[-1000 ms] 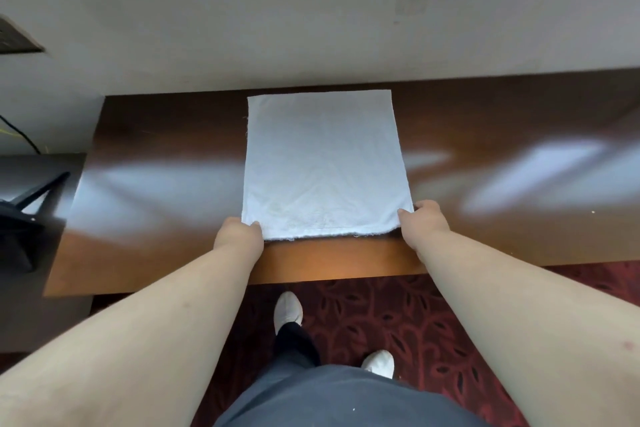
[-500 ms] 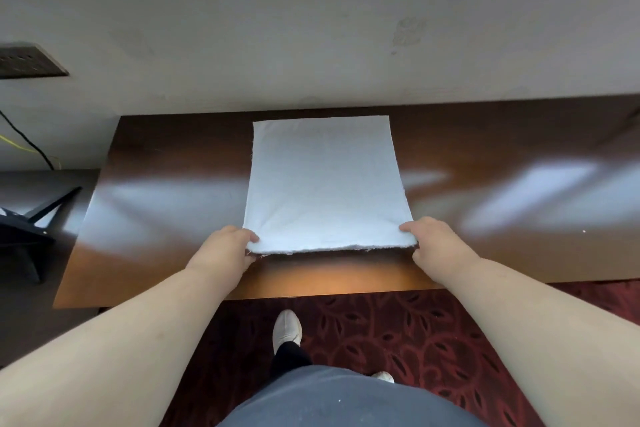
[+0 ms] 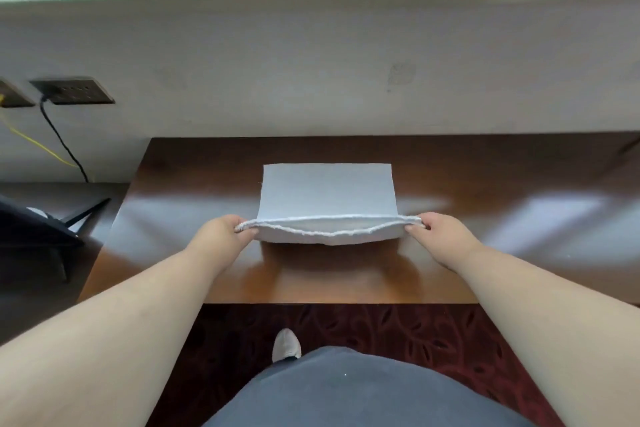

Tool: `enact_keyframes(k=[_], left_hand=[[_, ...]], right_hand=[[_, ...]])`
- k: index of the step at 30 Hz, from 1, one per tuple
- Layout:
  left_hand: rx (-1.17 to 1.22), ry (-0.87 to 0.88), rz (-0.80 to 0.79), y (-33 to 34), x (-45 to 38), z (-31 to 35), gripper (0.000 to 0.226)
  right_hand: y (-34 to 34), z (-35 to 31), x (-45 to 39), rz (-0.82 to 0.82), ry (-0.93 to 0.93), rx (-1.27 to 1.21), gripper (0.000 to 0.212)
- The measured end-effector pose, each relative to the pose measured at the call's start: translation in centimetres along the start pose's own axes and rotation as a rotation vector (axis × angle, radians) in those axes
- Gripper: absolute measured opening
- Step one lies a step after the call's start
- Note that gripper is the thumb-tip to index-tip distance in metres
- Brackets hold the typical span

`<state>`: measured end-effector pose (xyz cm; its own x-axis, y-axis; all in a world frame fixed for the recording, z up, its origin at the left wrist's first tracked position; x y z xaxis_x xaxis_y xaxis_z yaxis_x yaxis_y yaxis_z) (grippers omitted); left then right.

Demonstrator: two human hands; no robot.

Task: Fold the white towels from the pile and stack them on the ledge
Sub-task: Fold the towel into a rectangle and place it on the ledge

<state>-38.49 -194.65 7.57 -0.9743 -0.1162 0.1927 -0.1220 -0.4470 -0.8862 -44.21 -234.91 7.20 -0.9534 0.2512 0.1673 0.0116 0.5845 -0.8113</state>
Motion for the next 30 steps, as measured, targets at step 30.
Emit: enact_keyframes(k=[30], left_hand=[[-0.039, -0.132, 0.084, 9.7, -21.1, 2.1, 0.035]], right_hand=[[8.0, 2.2, -19.4, 0.184, 0.438, 0.029, 0.028]])
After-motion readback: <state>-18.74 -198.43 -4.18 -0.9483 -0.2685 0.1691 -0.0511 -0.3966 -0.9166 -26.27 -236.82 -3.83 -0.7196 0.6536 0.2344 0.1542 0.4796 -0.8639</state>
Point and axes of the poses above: each hand's wrist, its own x-axis away from the middle knuckle, its own y-axis out of the palm, z = x × y, the point moved 7 cm from there along -x, towards the middle knuckle, and after that the axes turned 13 degrees about z, right-handed, at the moved point
